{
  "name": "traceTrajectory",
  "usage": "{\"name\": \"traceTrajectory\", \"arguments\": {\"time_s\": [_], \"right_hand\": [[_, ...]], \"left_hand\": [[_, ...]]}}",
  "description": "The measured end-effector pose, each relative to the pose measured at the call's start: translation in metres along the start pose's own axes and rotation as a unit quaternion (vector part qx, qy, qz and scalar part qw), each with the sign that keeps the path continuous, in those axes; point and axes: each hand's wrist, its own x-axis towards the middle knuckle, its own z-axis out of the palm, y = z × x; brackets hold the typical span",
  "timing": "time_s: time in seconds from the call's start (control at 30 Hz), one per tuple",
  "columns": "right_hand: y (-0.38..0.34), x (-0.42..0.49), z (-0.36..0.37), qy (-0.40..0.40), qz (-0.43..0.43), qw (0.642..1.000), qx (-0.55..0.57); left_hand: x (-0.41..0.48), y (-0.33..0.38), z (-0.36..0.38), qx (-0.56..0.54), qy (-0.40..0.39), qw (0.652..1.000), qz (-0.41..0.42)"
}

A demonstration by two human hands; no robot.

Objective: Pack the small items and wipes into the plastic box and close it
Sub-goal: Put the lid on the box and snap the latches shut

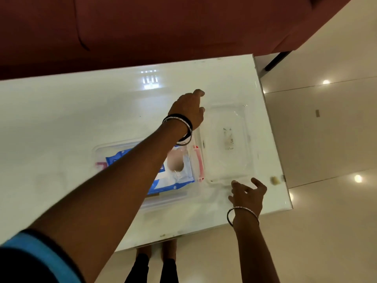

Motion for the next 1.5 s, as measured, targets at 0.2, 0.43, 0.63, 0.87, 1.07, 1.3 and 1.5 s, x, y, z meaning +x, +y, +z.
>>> {"name": "traceTrajectory", "arguments": {"time_s": [0.2,0.43,0.63,0.87,1.07,1.3,1.5], "right_hand": [[-0.007,0.017,0.003,-0.018,0.132,0.977,0.164],[-0.008,0.027,-0.013,-0.040,0.110,0.981,0.157],[-0.015,0.003,-0.042,-0.015,-0.097,0.979,0.180],[-0.042,-0.039,-0.057,-0.119,-0.199,0.929,0.288],[-0.050,-0.070,-0.050,-0.306,-0.057,0.861,0.402],[-0.049,-0.098,0.000,-0.254,-0.145,0.934,0.206],[-0.037,-0.111,0.039,-0.149,-0.351,0.920,-0.094]], "left_hand": [[0.037,0.016,0.028,0.059,-0.172,0.983,0.000],[0.035,0.018,0.029,0.117,-0.091,0.989,0.008],[-0.027,0.008,-0.005,-0.272,0.032,0.962,-0.014],[-0.135,-0.030,-0.053,-0.677,0.108,0.718,-0.121],[-0.208,-0.097,-0.057,-0.586,0.114,0.793,-0.123],[-0.251,-0.144,-0.052,-0.478,0.122,0.859,-0.137],[-0.246,-0.155,-0.042,-0.406,0.183,0.876,-0.185]]}}
